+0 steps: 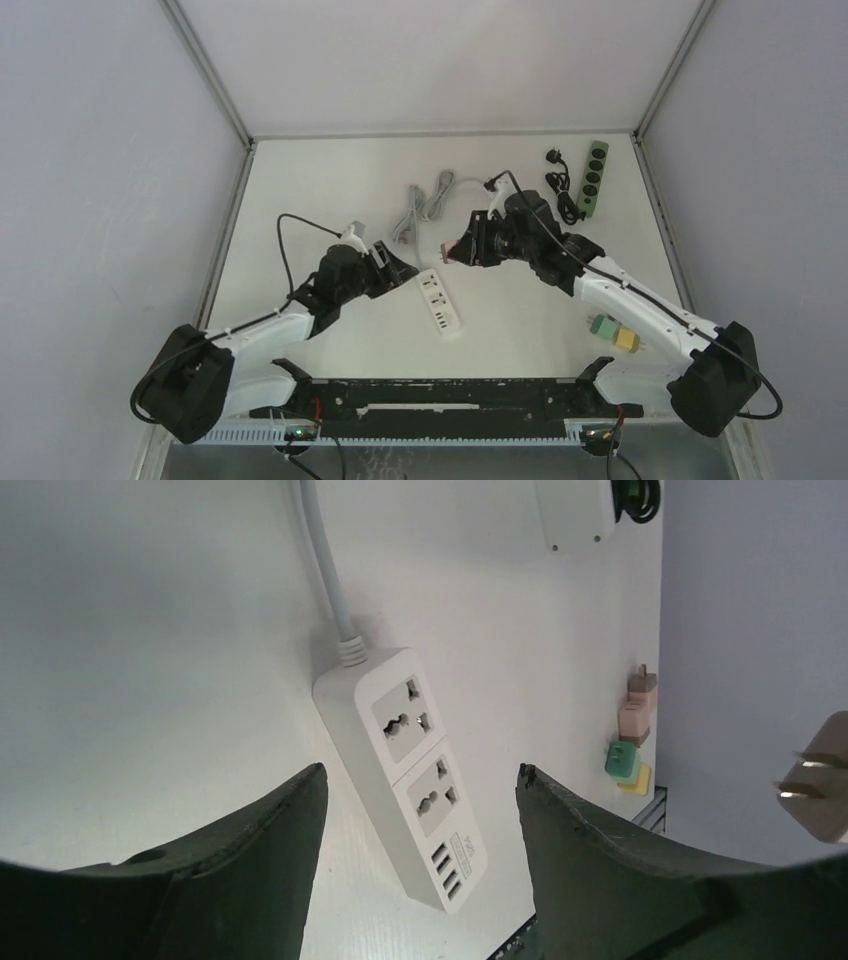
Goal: Insert the plug
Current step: Adjust the plug, then insert the plug into the socket.
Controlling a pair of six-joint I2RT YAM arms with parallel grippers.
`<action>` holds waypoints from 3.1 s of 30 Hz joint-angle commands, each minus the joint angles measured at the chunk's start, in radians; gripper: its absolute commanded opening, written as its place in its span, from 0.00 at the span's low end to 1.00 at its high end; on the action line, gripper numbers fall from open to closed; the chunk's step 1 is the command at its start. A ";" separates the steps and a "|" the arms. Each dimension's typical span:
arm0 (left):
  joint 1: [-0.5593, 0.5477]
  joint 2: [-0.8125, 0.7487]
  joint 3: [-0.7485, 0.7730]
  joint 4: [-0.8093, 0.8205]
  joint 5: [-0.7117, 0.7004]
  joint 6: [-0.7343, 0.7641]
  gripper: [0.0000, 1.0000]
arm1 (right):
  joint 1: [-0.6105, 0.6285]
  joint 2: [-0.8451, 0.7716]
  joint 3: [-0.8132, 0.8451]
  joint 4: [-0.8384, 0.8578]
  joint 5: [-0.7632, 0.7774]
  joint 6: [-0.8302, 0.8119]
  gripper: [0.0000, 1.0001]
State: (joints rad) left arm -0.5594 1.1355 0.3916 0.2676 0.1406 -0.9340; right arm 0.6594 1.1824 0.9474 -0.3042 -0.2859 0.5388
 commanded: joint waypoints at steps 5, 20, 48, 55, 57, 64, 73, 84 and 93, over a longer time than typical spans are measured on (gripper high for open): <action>0.014 0.196 0.114 0.044 0.074 -0.003 0.68 | 0.064 0.138 0.174 -0.196 0.189 -0.107 0.00; 0.014 0.390 0.150 0.145 0.147 -0.037 0.51 | 0.149 0.384 0.357 -0.323 0.284 -0.172 0.00; 0.015 0.495 0.130 0.250 0.201 -0.081 0.31 | 0.201 0.628 0.505 -0.451 0.424 -0.219 0.00; 0.015 0.491 0.129 0.250 0.203 -0.081 0.31 | 0.202 0.642 0.505 -0.438 0.421 -0.228 0.00; 0.014 0.489 0.129 0.249 0.203 -0.081 0.31 | 0.203 0.646 0.506 -0.433 0.417 -0.232 0.00; 0.014 0.486 0.127 0.250 0.205 -0.083 0.31 | 0.206 0.662 0.507 -0.433 0.417 -0.233 0.00; 0.015 0.481 0.126 0.252 0.206 -0.085 0.31 | 0.224 0.698 0.543 -0.464 0.453 -0.240 0.00; 0.015 0.483 0.125 0.258 0.210 -0.089 0.31 | 0.246 0.720 0.577 -0.499 0.498 -0.250 0.00; 0.015 0.482 0.122 0.261 0.210 -0.091 0.30 | 0.254 0.760 0.582 -0.520 0.520 -0.251 0.00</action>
State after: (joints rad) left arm -0.5484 1.6230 0.5034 0.5014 0.3412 -1.0214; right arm 0.9009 1.9213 1.5002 -0.8127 0.2085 0.2996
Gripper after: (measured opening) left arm 0.307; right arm 0.379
